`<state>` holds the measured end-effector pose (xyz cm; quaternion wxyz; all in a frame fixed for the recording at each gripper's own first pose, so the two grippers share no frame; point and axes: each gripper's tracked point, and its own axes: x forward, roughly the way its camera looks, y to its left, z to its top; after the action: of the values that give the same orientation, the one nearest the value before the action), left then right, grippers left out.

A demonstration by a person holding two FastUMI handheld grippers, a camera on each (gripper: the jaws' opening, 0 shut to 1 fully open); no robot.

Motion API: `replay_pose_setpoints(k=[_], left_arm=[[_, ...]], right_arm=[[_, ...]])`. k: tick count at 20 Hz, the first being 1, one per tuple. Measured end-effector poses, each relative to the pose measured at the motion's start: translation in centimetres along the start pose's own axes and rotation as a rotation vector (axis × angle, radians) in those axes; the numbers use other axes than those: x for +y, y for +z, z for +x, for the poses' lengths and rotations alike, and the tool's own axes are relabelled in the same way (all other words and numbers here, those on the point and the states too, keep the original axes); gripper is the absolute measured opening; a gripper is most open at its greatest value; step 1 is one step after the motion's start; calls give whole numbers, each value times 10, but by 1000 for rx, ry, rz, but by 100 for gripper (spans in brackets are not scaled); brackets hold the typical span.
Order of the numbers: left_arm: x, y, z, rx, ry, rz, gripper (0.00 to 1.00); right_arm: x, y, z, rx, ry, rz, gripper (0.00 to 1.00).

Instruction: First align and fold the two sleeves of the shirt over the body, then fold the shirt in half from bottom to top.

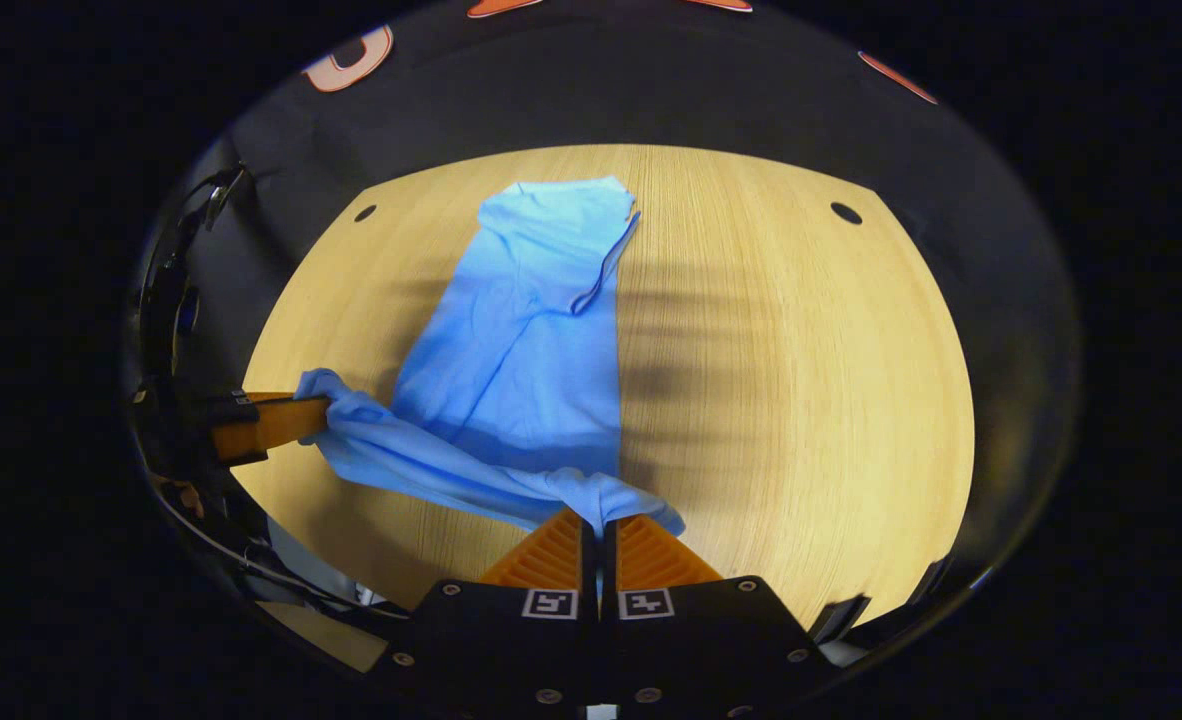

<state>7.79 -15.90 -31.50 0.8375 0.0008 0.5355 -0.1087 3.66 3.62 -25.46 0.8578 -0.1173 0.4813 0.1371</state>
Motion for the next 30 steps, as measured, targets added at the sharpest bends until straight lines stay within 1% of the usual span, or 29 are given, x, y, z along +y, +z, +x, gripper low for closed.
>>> replay_pose_setpoints(k=[4,11,13,14,15,16,18,20,23,25,26,28,29,30], left_arm=[[3,60,1,-64,9,7,5],[12,181,6,-166,38,46,5],[15,215,8,-186,40,43,5],[20,202,11,-197,48,45,5],[12,228,21,-208,54,48,4],[20,240,27,-213,57,51,5],[28,256,38,-214,78,43,5],[35,266,55,-222,108,64,3],[39,284,80,-257,129,88,5],[41,290,95,-271,143,106,3],[42,293,102,-277,153,116,5],[48,300,106,-293,179,136,13],[54,304,106,-308,195,141,34],[56,308,104,-325,202,144,42]], right_arm=[[-8,53,-1,-69,-3,-21,0],[-37,142,-8,-168,-24,-21,1],[-41,168,8,-183,-37,-22,1],[-41,176,13,-189,-32,-15,1],[-43,186,20,-195,-34,-13,0],[-45,194,26,-201,-37,-4,1],[-46,205,43,-199,-21,35,1],[-50,219,64,-217,-16,46,0],[-60,231,92,-231,-38,75,1],[-64,236,107,-245,-54,79,2],[-66,238,113,-250,-64,91,2],[-66,244,112,-261,-59,112,5],[-68,247,110,-266,-55,121,11],[-69,247,110,-271,-55,129,12]])
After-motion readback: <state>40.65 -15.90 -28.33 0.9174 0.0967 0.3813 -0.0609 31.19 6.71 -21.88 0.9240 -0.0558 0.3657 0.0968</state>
